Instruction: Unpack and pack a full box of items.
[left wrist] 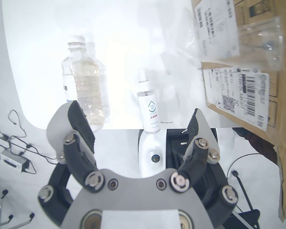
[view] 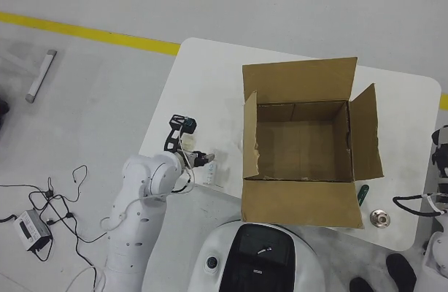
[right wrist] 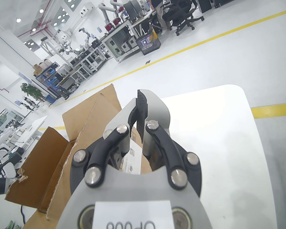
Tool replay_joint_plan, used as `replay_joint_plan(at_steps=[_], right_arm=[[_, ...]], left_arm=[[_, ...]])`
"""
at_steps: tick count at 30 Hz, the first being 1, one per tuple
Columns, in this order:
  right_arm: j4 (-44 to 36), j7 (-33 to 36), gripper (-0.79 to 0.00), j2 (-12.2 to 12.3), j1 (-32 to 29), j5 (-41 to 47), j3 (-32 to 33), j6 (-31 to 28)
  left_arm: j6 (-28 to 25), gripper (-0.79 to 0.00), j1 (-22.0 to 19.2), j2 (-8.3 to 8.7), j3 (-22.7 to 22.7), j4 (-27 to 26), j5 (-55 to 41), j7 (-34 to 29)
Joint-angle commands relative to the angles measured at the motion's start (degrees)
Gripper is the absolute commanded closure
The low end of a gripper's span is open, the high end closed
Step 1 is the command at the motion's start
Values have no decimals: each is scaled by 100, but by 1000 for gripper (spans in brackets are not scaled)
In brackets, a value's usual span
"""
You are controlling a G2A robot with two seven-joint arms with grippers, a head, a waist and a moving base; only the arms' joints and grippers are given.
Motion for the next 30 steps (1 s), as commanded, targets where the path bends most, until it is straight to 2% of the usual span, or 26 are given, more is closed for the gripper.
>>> replay_joint_plan(at_steps=[1, 7, 16, 30], right_arm=[[33, 1, 0, 17, 18, -3, 1, 0], [109, -26, 0, 62, 39, -5, -29, 3], [249, -64, 0, 127, 116, -36, -103, 38], [390, -79, 0, 225, 189, -62, -206, 86]], left_arm=[[10, -785, -198, 27, -118, 318, 58, -80], [-126, -785, -643, 107, -335, 1122, 169, -290], [-142, -785, -951, 173, -281, 1985, 427, 120], [10, -785, -1225, 223, -117, 2707, 452, 368]])
